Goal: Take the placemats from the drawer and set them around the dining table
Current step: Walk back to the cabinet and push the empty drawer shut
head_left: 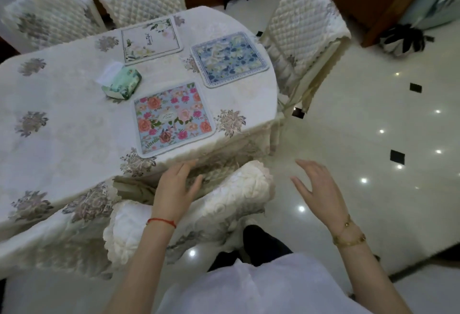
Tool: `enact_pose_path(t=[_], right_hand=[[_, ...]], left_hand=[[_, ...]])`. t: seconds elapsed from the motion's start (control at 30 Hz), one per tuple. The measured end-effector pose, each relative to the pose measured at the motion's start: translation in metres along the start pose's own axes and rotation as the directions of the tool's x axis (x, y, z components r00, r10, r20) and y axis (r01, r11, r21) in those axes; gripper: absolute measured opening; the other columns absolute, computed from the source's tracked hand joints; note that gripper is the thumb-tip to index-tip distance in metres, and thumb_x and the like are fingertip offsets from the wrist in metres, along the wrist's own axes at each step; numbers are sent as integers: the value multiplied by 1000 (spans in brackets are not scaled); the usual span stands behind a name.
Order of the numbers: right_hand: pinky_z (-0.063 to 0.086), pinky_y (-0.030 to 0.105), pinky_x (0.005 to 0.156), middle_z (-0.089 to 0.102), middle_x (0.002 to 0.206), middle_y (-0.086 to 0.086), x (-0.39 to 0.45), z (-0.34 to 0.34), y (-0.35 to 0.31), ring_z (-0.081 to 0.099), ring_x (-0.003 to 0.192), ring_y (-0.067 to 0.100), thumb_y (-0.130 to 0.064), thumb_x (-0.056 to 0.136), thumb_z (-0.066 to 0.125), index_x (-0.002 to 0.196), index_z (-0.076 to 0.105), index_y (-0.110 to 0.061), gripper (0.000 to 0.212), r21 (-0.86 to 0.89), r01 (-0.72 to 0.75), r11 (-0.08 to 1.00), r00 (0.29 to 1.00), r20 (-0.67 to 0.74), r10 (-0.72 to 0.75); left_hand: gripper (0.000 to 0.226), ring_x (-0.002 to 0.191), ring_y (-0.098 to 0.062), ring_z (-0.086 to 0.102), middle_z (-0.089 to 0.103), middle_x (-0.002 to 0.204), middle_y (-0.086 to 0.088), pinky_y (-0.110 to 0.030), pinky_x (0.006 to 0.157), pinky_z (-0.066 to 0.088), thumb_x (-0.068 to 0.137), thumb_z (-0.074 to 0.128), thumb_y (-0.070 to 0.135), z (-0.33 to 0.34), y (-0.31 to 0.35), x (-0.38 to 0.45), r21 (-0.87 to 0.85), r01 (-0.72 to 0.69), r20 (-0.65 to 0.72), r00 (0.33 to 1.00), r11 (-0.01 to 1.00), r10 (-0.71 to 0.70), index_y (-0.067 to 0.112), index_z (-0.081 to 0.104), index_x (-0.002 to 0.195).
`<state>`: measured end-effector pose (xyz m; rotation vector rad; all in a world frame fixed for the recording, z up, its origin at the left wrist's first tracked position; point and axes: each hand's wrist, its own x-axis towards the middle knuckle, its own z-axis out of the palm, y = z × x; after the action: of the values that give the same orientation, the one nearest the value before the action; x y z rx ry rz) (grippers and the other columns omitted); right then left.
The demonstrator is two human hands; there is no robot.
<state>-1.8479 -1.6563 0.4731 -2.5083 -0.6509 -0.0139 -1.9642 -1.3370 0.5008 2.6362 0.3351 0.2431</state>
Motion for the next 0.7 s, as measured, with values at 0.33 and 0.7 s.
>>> enact_pose_path(t=[0.33, 0.7], right_hand=[[31, 19, 102, 61, 124, 6, -43, -55, 89, 52, 117, 21, -28, 93, 58, 131, 55, -10, 42, 23, -210, 977, 975, -76, 211], [29, 16, 101, 63, 123, 7, -25, -171, 253, 53, 116, 20, -22, 92, 64, 130, 57, -9, 41, -22, -322, 946, 930, -192, 312]], left_hand=[[38, 90, -19, 62, 66, 108, -2, -29, 79, 50, 92, 59, 31, 61, 99, 52, -37, -142, 118, 982, 989, 145, 16, 57, 126], [35, 105, -18, 58, 63, 116, -2, -30, 93, 45, 90, 62, 24, 158, 282, 147, -130, -242, 98, 962, 961, 256, 17, 59, 124]])
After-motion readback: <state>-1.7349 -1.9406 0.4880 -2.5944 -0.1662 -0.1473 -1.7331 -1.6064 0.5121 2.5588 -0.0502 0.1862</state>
